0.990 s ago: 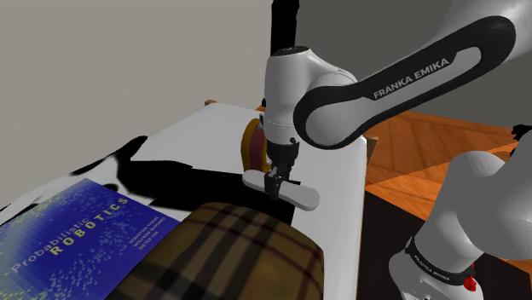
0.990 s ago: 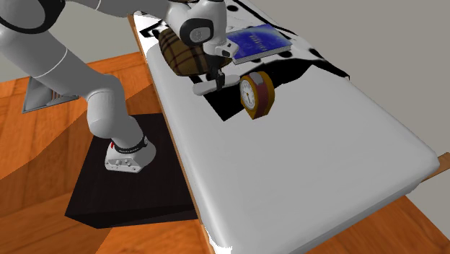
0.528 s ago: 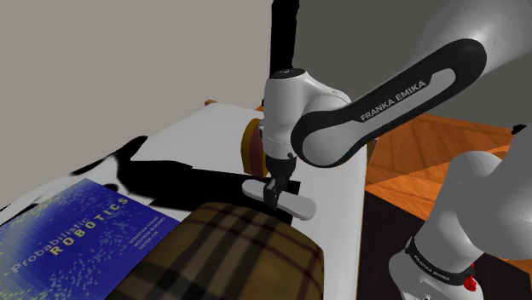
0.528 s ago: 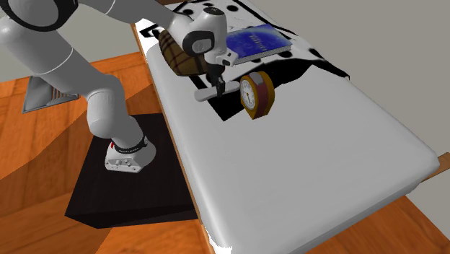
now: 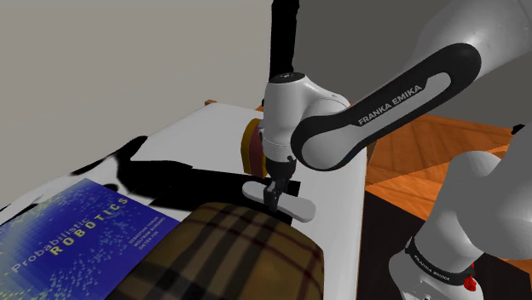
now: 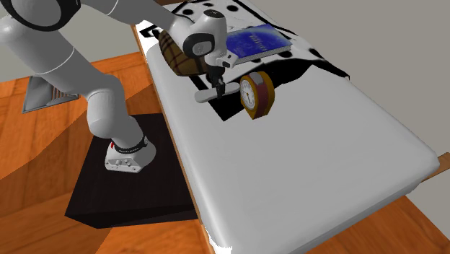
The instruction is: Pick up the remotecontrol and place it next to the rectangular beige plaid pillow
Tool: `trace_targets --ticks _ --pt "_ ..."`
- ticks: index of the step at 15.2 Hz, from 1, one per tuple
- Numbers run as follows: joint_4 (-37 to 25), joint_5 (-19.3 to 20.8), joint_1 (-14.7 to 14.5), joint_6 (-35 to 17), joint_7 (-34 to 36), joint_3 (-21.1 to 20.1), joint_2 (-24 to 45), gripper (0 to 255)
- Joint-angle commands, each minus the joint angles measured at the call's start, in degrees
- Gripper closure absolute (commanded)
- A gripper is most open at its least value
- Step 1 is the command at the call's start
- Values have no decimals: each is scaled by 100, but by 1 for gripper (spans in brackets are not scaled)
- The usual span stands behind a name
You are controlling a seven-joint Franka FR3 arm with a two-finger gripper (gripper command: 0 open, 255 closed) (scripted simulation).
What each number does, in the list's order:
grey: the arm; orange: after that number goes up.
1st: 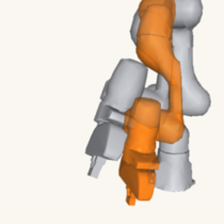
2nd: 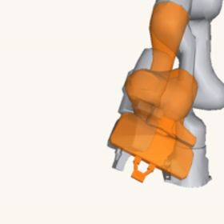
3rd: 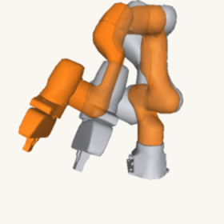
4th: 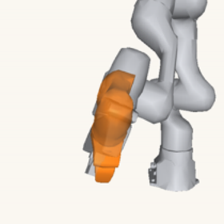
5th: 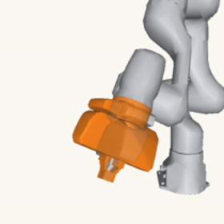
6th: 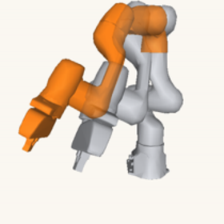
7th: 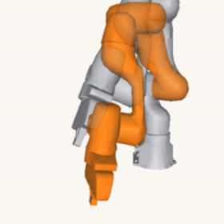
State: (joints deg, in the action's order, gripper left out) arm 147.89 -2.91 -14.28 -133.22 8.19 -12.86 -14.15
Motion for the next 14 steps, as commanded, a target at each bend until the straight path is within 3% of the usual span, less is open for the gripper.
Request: trace_targets --ticks 1,6,10,14 --pt "-1 0 0 -1 0 0 0 0" --pt "-1 0 0 -1 0 0 0 0" --pt "-382 -66 -26 839 -62 56 -465 0" --pt "-382 -66 -27 839 -61 57 -465 0"
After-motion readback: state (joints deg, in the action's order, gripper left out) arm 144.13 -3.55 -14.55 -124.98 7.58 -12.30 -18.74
